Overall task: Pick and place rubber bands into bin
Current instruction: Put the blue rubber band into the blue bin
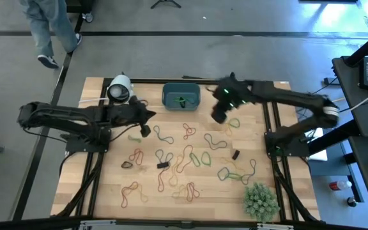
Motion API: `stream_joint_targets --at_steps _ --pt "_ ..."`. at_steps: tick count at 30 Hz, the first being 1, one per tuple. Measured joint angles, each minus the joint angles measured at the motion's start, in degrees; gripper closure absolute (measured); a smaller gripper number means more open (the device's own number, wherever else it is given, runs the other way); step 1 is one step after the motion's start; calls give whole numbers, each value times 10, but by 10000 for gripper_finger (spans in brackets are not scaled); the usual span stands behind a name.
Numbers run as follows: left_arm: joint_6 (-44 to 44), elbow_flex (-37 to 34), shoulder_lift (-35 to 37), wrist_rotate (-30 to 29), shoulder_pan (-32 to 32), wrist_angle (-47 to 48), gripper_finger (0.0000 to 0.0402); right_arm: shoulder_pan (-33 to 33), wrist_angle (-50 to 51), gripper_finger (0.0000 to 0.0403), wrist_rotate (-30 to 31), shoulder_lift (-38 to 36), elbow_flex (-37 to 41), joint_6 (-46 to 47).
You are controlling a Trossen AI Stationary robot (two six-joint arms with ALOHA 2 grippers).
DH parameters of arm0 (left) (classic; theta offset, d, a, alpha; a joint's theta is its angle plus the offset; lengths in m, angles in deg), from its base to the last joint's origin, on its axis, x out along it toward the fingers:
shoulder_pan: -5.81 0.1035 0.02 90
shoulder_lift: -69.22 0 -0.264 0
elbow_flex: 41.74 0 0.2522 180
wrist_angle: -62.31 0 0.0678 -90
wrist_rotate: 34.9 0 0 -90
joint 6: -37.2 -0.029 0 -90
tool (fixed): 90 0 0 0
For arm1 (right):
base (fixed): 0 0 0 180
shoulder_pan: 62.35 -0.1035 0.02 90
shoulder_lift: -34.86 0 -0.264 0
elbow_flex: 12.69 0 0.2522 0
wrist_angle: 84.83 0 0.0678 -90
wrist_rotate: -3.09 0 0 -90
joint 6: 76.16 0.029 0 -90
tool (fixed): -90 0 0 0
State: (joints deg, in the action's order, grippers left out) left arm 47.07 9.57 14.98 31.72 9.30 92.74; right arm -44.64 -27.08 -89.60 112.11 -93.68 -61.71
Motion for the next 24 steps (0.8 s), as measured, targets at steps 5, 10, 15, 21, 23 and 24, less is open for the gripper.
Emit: stream_joint_targets --at_steps 5,10,15,21,23,24 --pt "-2 77 -102 5 0 69 359 -51 -105 400 0 -136 159 13" --pt "-2 131 -193 40 0 99 322 -93 -175 397 1 -235 267 52" --pt "-1 165 -275 90 0 103 288 -117 -182 400 0 -294 322 76" --pt "-2 191 -365 117 7 111 268 -124 -182 396 -1 -322 349 65" --pt "-2 203 -394 152 13 114 268 -124 -181 396 -3 -325 352 63" --pt "-2 208 -408 167 15 120 269 -124 -181 396 -3 -325 353 63"
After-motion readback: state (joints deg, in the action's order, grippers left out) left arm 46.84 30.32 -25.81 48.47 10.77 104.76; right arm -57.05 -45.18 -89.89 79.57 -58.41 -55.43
